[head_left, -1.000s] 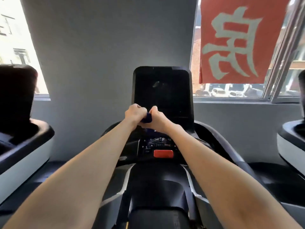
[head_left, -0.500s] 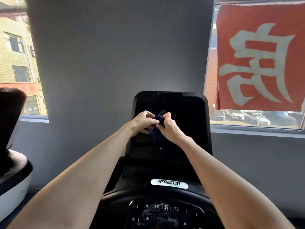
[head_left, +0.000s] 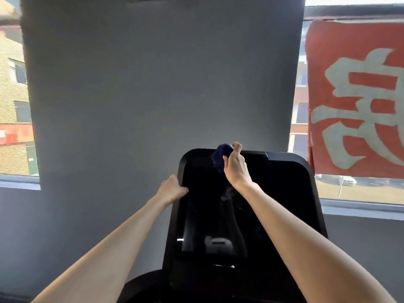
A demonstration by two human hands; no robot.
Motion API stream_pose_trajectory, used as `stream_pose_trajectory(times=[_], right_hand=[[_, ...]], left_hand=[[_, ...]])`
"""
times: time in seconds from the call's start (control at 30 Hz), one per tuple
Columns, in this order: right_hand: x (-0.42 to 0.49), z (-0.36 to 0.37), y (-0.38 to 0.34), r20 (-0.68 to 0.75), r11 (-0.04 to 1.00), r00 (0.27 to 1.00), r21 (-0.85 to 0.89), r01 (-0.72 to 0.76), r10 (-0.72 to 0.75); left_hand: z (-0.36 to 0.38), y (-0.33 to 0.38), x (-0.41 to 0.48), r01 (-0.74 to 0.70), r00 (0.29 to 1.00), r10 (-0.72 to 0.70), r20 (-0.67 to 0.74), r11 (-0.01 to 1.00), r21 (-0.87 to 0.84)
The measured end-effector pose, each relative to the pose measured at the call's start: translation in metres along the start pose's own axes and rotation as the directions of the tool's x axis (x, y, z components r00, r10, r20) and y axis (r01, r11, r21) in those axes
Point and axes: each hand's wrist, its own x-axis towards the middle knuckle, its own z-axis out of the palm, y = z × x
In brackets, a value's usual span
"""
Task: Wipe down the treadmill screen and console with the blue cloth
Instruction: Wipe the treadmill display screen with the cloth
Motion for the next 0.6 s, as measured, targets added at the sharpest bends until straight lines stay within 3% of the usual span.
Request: stream_pose_trajectory(times=[0.1,0.3,0.43,0.6], right_hand=[[0.047,0.016,0.003,-0.069,0.996,0.994,-0.045,0.078,-0.081],[0.118,0.064,0.038,-0.02,0.909,0.97,-0.355,0.22,-0.242],[0.111,0.115,0.073,0.171,0.815,0.965,-0.518,0.258,-0.197],[0.126,0.127,0.082,0.057,0.783,0.979,-0.593,0.191,-0.195]], left_hand=[[0.003,-0.007,0.04,0.033,0.999,-0.033,0.012,0.999,-0.004],[0.025,-0.038,0.094,-0.013,1.0,0.013,0.002,0.952,0.307],[0.034,-0.054,0.122,-0.061,0.998,0.057,0.022,0.953,0.296],[0.035,-0.056,0.135,-0.092,0.987,0.133,-0.084,0.92,0.381]])
